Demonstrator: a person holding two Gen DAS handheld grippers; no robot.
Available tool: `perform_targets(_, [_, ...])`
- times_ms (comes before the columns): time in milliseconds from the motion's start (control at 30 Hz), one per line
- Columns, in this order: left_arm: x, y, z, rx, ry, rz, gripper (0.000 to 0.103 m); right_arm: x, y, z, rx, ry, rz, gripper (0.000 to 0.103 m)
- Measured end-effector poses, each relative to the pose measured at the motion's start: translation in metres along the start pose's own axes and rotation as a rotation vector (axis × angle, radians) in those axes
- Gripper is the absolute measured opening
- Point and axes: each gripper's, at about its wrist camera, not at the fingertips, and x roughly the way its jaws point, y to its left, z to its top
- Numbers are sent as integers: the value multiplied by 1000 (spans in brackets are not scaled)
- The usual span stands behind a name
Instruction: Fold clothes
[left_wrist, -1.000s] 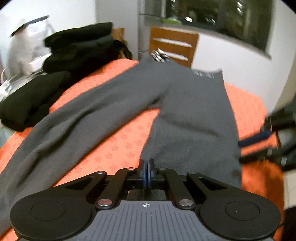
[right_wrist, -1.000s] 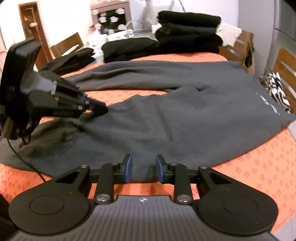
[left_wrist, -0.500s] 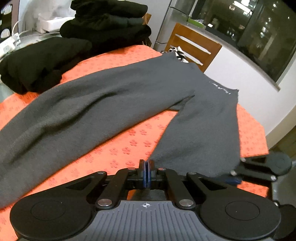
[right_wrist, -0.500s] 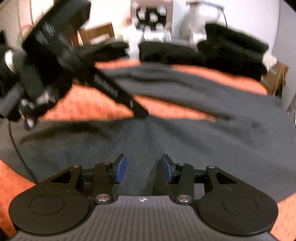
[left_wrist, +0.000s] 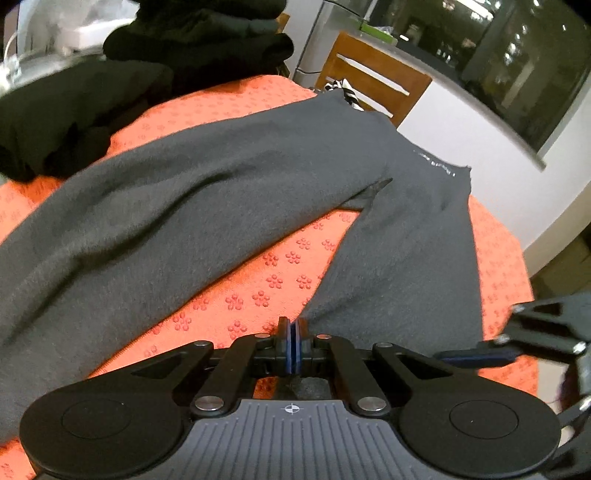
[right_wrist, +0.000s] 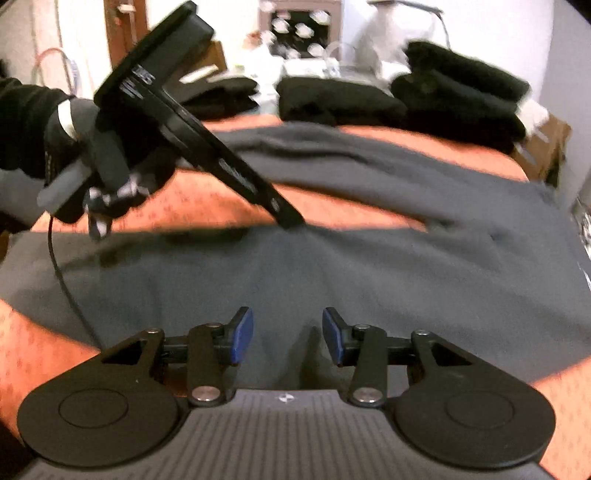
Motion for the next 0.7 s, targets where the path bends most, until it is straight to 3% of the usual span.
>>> perform_targets(167, [1, 7, 0, -28, -5, -33, 6, 25, 12, 1, -13, 22, 6, 48])
perform_targets(367, [0, 10, -6, -55, -34, -44, 6, -9, 10, -34, 18, 39, 8, 48])
perform_targets(467, [-1, 12, -7, -69, -40, -53, 7, -21, 12, -40, 5, 88, 0, 48])
perform_targets(700, [-48, -2, -20, 2, -63, -1, 35, -46, -14, -51, 172, 41, -77, 47])
